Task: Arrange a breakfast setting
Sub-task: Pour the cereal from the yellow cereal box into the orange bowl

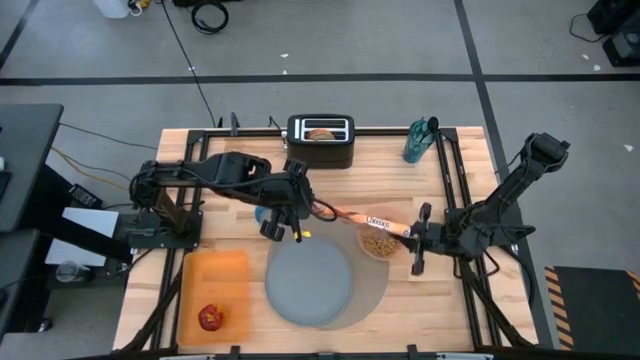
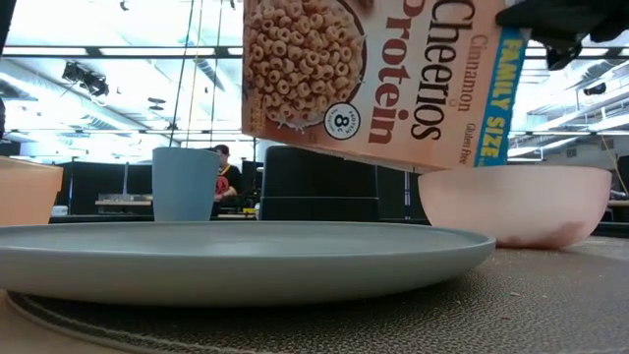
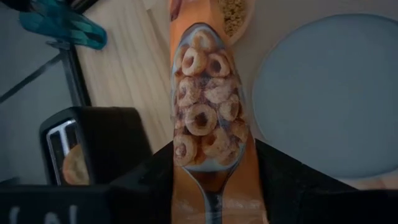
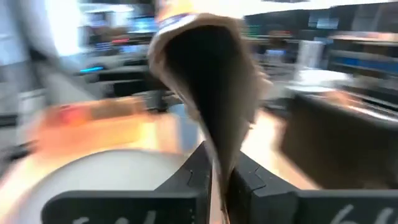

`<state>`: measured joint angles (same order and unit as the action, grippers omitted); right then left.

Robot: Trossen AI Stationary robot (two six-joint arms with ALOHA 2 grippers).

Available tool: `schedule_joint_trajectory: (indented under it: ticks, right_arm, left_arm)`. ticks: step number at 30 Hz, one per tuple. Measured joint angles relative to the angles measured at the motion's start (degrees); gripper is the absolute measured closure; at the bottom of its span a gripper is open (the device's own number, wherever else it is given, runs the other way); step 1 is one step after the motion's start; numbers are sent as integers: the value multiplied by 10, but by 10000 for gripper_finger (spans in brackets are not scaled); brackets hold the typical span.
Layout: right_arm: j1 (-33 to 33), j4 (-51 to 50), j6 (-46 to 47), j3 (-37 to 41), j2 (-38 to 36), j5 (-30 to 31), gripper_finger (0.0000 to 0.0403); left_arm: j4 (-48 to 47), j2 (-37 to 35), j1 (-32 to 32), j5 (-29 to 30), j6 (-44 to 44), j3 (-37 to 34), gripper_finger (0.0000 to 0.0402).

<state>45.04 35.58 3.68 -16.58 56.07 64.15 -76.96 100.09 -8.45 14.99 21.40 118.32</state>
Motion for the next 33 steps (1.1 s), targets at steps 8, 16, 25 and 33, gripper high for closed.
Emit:
schedule_joint_trajectory:
  ticks: [8, 16, 25, 33]
  right_arm:
    - [10, -9, 24, 0, 0, -38, 390]
    - [16, -9, 18, 0, 0, -54, 383]
    - [26, -29, 22, 0, -1, 23, 390]
    - [26, -30, 12, 0, -12, -54, 388]
  left_arm:
    - [3, 1, -5, 2, 0, 0, 221]
    - [11, 2, -4, -6, 6, 0, 221]
    - [26, 2, -4, -1, 5, 0, 221]
    - [20, 2, -2, -13, 8, 0, 221]
